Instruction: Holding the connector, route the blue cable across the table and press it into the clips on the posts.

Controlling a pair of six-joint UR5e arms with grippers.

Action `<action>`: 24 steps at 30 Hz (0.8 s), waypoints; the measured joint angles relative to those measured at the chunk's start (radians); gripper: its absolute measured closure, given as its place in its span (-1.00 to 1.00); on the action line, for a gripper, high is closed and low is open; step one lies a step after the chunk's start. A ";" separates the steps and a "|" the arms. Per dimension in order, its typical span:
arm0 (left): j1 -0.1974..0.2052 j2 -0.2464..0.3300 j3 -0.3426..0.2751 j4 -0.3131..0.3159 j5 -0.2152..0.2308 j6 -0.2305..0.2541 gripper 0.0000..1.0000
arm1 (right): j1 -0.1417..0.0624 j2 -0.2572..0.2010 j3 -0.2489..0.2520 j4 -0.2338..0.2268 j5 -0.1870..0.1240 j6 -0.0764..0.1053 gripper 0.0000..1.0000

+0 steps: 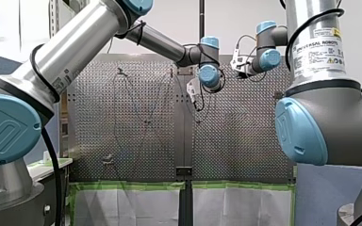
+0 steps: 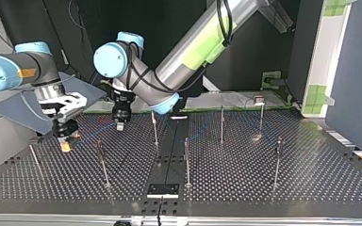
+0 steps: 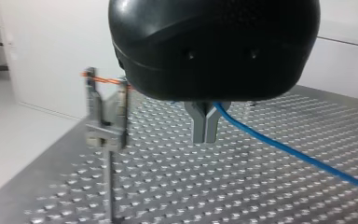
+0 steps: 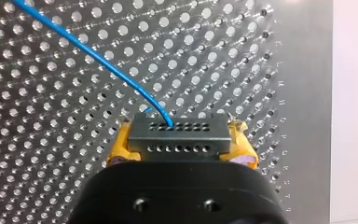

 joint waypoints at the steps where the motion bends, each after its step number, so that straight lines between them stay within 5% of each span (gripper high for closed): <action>1: 0.002 0.002 0.001 0.006 0.000 -0.001 1.00 | 0.000 0.000 0.000 0.000 -0.001 0.000 1.00; 24: 0.035 0.006 0.037 0.075 0.022 -0.009 1.00 | 0.000 -0.030 -0.026 0.016 -0.031 0.000 1.00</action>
